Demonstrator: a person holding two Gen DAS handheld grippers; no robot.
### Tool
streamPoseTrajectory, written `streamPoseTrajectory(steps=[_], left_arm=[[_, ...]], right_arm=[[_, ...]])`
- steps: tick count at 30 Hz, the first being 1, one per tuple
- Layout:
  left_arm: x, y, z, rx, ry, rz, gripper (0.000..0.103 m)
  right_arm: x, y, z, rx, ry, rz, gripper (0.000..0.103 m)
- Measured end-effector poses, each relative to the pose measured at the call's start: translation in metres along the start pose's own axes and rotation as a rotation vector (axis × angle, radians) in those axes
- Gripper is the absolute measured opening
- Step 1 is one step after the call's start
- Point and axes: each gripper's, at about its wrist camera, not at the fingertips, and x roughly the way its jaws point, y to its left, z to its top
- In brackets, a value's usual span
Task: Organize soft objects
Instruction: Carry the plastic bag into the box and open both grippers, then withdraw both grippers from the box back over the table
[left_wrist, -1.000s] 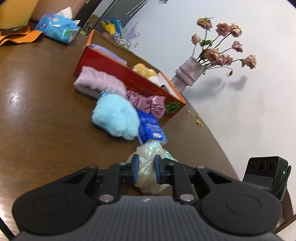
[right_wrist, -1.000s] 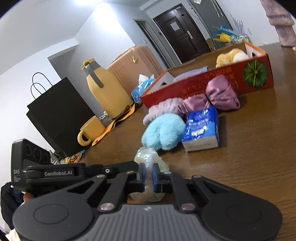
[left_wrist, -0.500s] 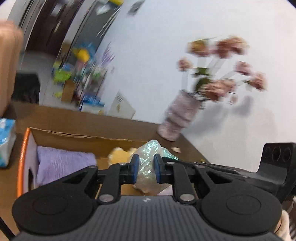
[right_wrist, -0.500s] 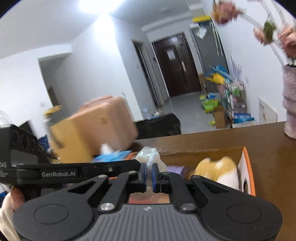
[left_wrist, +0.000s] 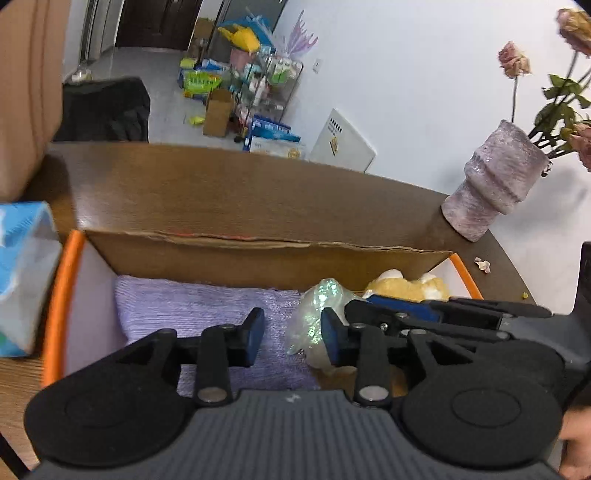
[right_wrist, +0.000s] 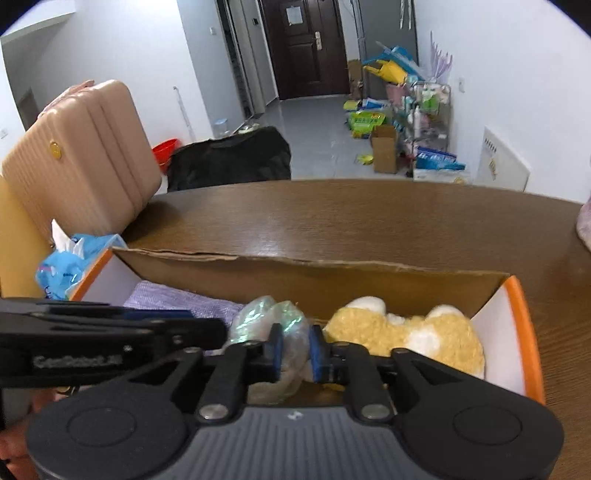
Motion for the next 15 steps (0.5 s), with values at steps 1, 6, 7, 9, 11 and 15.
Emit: streamPoseTrajectory(steps=[1,6,7,9,11,15], left_arm=[[-0.009,0.001,0.000,0.012,-0.013,0.002,0.035],[-0.078,-0.015,0.000,0.083,-0.106,0.054,0.047],[-0.094,-0.018,-0.003,0.095,-0.129,0.064,0.050],[-0.127,-0.023,-0.012,0.119,-0.188,0.089,0.066],[-0.161,-0.027,-0.026,0.143,-0.251,0.128,0.071],[-0.212,-0.036,-0.048,0.180,-0.310,0.171,0.076]], right_arm=[[-0.006,0.003,0.001,0.001,-0.008,0.000,0.032],[-0.075,0.009,0.005,-0.012,-0.096,0.007,0.040],[-0.089,0.011,0.006,-0.020,-0.113,0.007,0.042],[-0.124,0.015,0.005,-0.042,-0.150,0.003,0.052],[-0.162,0.015,-0.003,-0.057,-0.192,-0.008,0.060],[-0.223,0.012,-0.019,-0.084,-0.260,-0.027,0.065]])
